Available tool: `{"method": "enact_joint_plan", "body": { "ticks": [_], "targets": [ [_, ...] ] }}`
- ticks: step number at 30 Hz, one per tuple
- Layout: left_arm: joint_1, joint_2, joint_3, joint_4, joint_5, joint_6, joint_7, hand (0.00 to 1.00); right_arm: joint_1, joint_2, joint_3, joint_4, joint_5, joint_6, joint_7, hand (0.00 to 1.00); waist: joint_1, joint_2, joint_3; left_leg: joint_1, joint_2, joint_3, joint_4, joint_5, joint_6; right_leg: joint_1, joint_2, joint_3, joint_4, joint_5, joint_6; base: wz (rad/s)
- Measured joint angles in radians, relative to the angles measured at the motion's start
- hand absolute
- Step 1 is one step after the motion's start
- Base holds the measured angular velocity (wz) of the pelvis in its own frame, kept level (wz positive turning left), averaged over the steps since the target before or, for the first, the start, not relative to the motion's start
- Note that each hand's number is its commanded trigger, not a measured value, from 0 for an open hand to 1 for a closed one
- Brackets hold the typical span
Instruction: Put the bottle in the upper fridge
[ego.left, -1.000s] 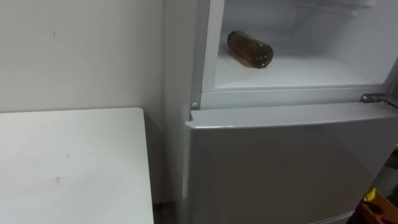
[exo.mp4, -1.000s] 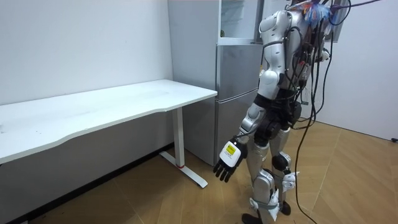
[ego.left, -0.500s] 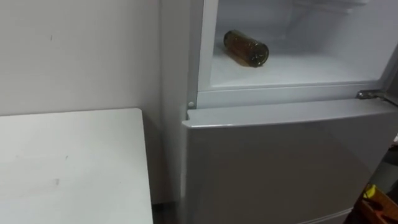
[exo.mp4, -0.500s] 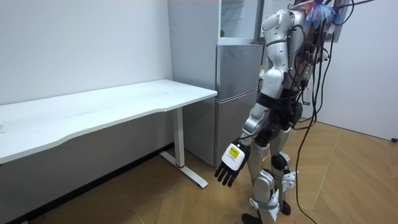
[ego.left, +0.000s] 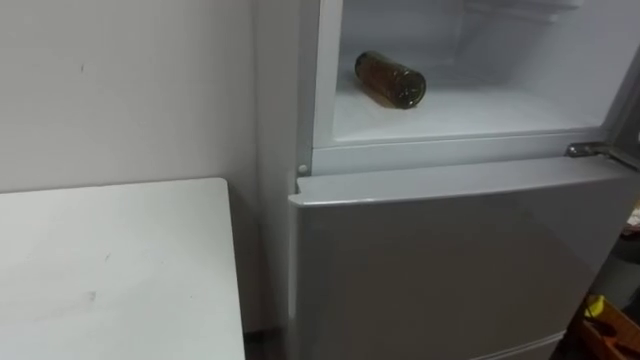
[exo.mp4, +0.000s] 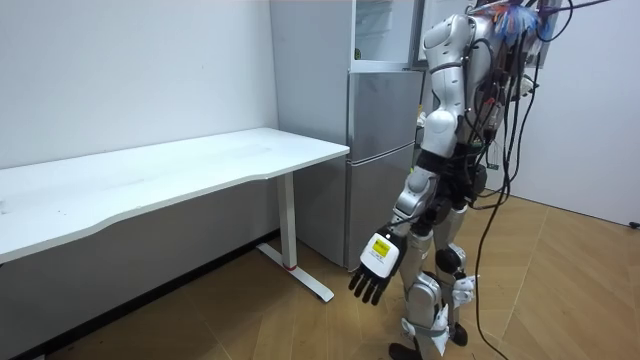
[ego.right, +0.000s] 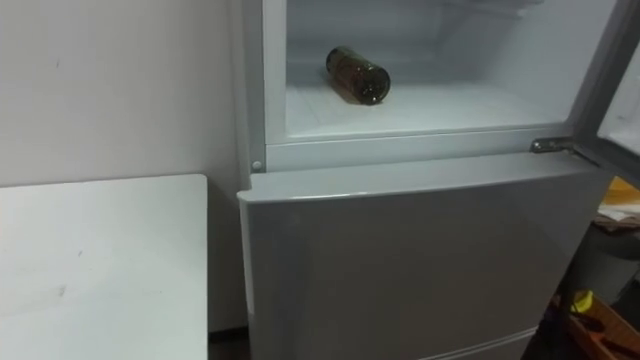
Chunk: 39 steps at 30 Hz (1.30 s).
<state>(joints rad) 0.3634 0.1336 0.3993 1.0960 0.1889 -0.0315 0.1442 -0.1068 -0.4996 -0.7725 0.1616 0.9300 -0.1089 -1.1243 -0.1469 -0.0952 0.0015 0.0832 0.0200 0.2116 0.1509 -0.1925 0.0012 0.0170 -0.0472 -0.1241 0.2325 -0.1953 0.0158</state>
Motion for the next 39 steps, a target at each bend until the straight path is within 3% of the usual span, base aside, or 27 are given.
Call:
{"method": "enact_joint_plan", "body": {
  "ticks": [7,15,22,26,32,39],
  "targets": [
    [0.0,-0.002,0.014,0.013,0.0,-0.005,0.0,0.0,0.061,0.013,0.027,-0.075,0.0,0.018,0.0,0.0,0.013,0.002,0.0014,0.009,0.0,0.005,-0.001,0.0,0.0,-0.003,0.001,0.014,0.01,-0.007,0.0,-0.03],
    [-0.004,-0.008,0.029,0.016,0.001,-0.027,0.004,0.0,0.139,0.066,0.077,-0.236,0.005,0.02,0.0,0.0,0.015,0.011,0.0036,0.015,0.0,0.008,-0.002,0.0,0.0,-0.007,0.001,0.017,0.026,-0.011,-0.003,-0.03],
    [-0.004,-0.015,0.028,0.024,0.0,-0.064,0.004,0.0,0.159,0.066,0.126,-0.276,0.005,0.02,0.004,0.0,0.015,0.016,0.0037,0.016,0.0,0.014,0.0,0.0,0.0,-0.019,0.001,0.029,0.042,-0.012,-0.005,-0.05],
    [0.001,-0.034,0.027,0.026,0.0,-0.084,0.004,0.0,0.197,0.066,0.155,-0.323,0.005,0.02,0.016,0.0,0.016,0.025,-0.0008,0.016,0.0,0.018,0.0,0.0,0.0,-0.021,0.003,0.034,0.045,-0.013,-0.005,-0.03],
    [-0.002,-0.046,0.025,0.036,-0.001,-0.089,0.004,0.0,0.23,0.074,0.195,-0.355,0.005,0.02,0.091,0.0,0.019,0.025,-0.0009,0.015,0.001,0.027,0.001,0.0,-0.001,-0.034,0.004,0.049,0.062,-0.015,-0.007,-0.09],
    [-0.009,-0.046,0.001,0.036,0.0,-0.1,0.007,0.0,0.238,0.143,0.259,-0.454,0.004,0.019,0.124,0.0,0.035,0.028,-0.0021,0.01,0.006,0.048,0.005,-0.001,-0.002,-0.05,0.01,0.069,0.067,-0.01,-0.012,-0.12]
  ]
}}
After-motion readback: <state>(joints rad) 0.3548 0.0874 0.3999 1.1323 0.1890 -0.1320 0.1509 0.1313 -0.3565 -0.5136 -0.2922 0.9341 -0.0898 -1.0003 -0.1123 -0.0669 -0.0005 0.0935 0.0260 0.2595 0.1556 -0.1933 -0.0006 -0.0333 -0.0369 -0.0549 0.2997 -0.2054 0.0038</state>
